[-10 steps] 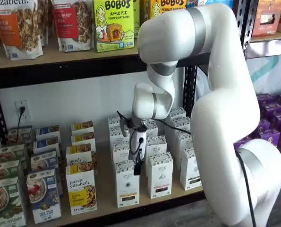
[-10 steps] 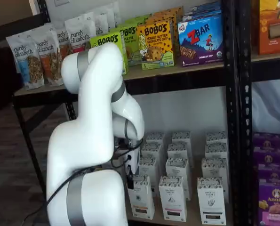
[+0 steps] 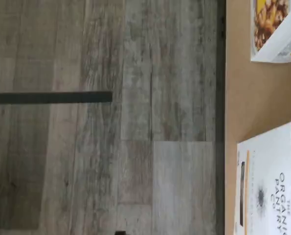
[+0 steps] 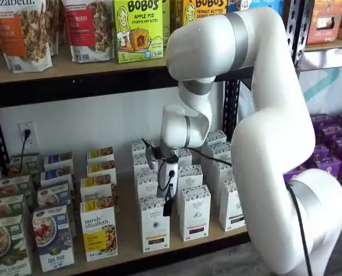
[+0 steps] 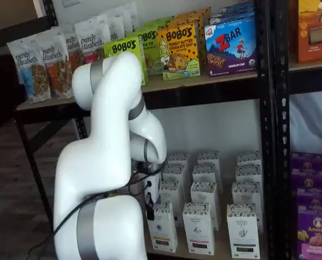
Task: Pick up the white box with a yellow strip in the middle, on the bottom shelf, the fourth box from the left
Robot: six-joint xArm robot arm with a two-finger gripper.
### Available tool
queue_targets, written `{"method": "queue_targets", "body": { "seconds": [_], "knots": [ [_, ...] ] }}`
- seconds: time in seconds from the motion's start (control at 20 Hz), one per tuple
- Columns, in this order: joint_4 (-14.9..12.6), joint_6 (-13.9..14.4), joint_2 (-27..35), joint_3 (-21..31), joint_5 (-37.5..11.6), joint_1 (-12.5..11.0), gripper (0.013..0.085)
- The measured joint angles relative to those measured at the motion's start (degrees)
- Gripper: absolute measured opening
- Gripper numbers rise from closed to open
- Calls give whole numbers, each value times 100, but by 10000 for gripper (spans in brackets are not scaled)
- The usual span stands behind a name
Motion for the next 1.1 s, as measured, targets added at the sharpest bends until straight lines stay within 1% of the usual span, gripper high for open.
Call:
{"method": "queue_targets", "body": {
  "seconds": [0.2,0.35,0.5,0.7,0.85,1.1],
  "knots": [
    [227,-178,97,-38,-225,40,850],
    [544,-441,178,-93,-432,71,850],
    [689,-575,264,-207,-496,61,850],
    [726,-633,383,-362,-562,29,850],
    [719,-645,471,-498,-510,-1,850],
    [490,-455,668,-749,-506,-26,850]
  ]
}}
